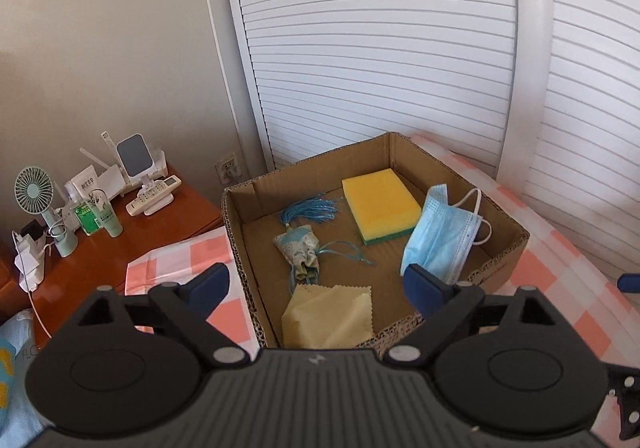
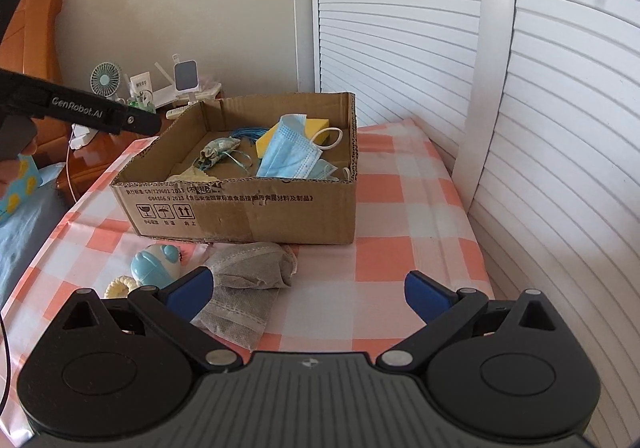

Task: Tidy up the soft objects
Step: 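Lower the yellow cloth into the box and open the left tool, then grasp the cream hair tie with the left tool while the right tool approaches the grey pouches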

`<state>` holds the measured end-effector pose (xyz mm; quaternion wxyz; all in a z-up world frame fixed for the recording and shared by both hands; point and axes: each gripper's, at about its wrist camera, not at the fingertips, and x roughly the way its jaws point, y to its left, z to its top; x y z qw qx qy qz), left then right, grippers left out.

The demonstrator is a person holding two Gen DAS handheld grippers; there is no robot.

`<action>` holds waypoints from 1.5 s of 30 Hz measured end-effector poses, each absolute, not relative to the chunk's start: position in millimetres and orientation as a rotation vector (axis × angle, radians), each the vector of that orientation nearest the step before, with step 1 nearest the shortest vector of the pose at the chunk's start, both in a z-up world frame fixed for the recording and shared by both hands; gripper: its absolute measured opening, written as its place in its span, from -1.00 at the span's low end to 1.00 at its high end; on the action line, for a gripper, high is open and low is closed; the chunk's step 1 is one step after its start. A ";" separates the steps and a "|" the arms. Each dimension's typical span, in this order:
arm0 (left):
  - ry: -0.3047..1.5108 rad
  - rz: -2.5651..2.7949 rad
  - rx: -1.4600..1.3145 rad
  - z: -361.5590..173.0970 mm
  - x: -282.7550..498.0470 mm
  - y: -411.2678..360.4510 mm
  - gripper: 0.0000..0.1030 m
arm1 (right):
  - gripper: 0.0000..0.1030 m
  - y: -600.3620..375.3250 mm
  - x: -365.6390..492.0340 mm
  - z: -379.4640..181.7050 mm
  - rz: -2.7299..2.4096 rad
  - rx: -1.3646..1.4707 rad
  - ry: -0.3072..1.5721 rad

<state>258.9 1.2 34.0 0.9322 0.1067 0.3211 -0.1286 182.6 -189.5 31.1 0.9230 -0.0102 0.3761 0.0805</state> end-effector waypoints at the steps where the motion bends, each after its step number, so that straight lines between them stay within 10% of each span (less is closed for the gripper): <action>1: 0.653 -0.263 0.230 33.8 253.5 1.3 0.87 | 1.00 -189.0 181.7 31.0 0.164 -0.015 0.772; 45: 0.754 -0.079 0.186 -25.8 131.7 38.8 0.96 | 1.00 -111.0 244.6 -53.6 0.136 -0.092 0.924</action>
